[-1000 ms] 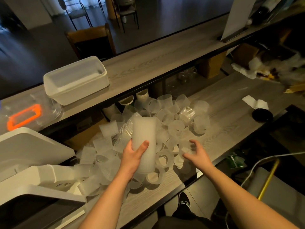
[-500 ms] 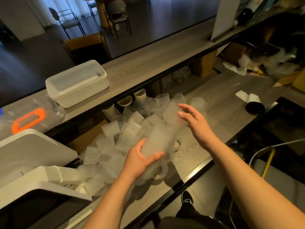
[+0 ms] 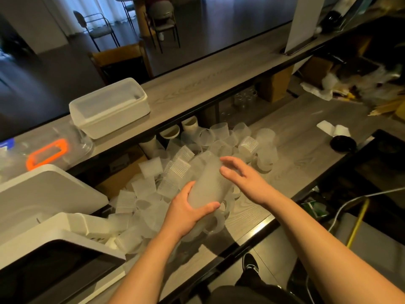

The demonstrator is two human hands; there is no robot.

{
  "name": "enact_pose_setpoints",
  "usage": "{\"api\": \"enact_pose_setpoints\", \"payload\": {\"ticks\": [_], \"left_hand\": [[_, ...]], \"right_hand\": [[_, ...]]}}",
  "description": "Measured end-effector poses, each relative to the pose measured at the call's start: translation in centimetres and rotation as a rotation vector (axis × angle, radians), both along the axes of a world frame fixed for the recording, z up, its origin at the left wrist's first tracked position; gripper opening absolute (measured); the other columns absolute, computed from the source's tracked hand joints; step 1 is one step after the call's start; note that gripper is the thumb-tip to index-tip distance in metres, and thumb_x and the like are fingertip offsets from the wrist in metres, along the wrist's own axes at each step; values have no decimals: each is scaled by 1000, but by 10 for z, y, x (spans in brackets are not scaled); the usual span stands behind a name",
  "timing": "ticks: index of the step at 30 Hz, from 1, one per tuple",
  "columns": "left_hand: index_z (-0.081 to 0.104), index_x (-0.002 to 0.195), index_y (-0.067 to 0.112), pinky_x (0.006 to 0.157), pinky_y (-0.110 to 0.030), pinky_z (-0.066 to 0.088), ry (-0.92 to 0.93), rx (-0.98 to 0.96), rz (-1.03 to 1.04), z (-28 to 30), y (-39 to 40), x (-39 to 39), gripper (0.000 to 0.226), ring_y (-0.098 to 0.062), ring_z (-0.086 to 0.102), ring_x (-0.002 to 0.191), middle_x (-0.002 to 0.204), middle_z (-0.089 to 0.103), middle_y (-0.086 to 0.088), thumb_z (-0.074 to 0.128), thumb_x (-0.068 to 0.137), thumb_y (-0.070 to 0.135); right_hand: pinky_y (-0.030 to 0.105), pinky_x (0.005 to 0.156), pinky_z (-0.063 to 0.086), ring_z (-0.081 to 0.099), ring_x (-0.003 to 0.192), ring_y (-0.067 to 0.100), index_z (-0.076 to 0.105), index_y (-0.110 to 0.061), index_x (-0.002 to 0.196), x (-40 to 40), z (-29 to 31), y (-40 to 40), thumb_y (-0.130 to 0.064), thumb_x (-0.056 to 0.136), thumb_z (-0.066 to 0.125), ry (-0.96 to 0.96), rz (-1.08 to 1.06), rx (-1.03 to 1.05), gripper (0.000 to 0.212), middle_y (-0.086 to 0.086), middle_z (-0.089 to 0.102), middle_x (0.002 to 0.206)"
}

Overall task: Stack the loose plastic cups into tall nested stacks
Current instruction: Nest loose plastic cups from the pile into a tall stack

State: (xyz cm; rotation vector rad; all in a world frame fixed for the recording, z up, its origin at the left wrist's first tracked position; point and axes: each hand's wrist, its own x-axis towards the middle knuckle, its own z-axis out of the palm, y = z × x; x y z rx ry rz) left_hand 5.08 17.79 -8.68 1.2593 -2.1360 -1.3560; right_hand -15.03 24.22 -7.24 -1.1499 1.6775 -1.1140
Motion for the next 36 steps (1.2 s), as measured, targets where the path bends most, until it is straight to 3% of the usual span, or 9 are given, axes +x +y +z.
{"api": "enact_pose_setpoints", "payload": {"ticks": [3, 6, 12, 14, 17, 23, 27, 30, 36], "left_hand": [[46, 119, 41, 70, -20, 50, -15, 10, 12, -4, -3, -3, 80, -1, 57, 94, 107, 55, 20, 71, 50, 74], [52, 119, 36, 75, -30, 55, -2, 45, 47, -11, -6, -12, 81, -4, 60, 95, 108, 60, 15, 73, 51, 74], [51, 103, 47, 79, -38, 58, 76, 132, 126, -15, -21, -43, 62, -10, 63, 95, 108, 62, 11, 74, 51, 72], [50, 100, 47, 76, -36, 58, 73, 144, 143, -15, -28, -53, 60, -10, 63, 94, 106, 62, 11, 72, 51, 72], [51, 104, 44, 77, -36, 58, 70, 150, 157, -19, -38, -72, 63, -11, 63, 96, 108, 62, 10, 73, 51, 71], [49, 108, 45, 72, -27, 54, 66, 165, 172, -22, -52, -113, 67, -7, 62, 95, 109, 61, 12, 72, 50, 71], [49, 105, 47, 65, -19, 51, 79, 186, 204, -22, -62, -135, 64, -6, 63, 93, 109, 62, 12, 72, 50, 69], [53, 115, 39, 66, -20, 50, 72, 178, 232, -23, -70, -148, 75, -5, 63, 94, 111, 63, 10, 72, 49, 70], [54, 124, 27, 68, -21, 48, 54, 149, 275, -30, -79, -168, 89, -7, 63, 95, 111, 63, 9, 71, 49, 72]], "right_hand": [[17, 104, 37, 42, 129, 4, 42, -21, 148, 3, -2, -2, -63, 88, 39, -79, 20, 19, 73, -10, 45, 142], [27, 108, 38, 44, 131, 6, 39, -21, 150, -5, -9, -8, -60, 96, 36, -155, -23, 34, 67, -11, 45, 142], [30, 96, 49, 58, 112, 12, 49, -20, 141, -43, -37, -23, -52, 100, 40, -231, -255, 80, 52, -6, 58, 122], [29, 93, 48, 59, 111, 12, 53, -20, 135, -65, -53, -27, -52, 98, 49, -203, -346, 95, 50, -6, 60, 120], [28, 93, 46, 57, 113, 15, 50, -13, 140, -99, -77, -30, -52, 91, 62, -94, -441, 141, 64, 0, 59, 125], [40, 103, 47, 52, 127, 25, 42, -8, 146, -163, -124, -38, -52, 84, 73, 71, -560, 277, 82, 12, 51, 141], [50, 106, 46, 49, 130, 30, 42, -9, 145, -198, -149, -45, -57, 73, 80, 166, -537, 347, 95, 13, 50, 142], [50, 107, 45, 48, 132, 32, 36, -9, 149, -214, -156, -55, -54, 68, 85, 132, -456, 401, 104, 13, 48, 146], [45, 108, 44, 48, 133, 30, 40, -9, 146, -224, -168, -70, -45, 71, 86, 138, -374, 437, 95, 14, 50, 145]]}}
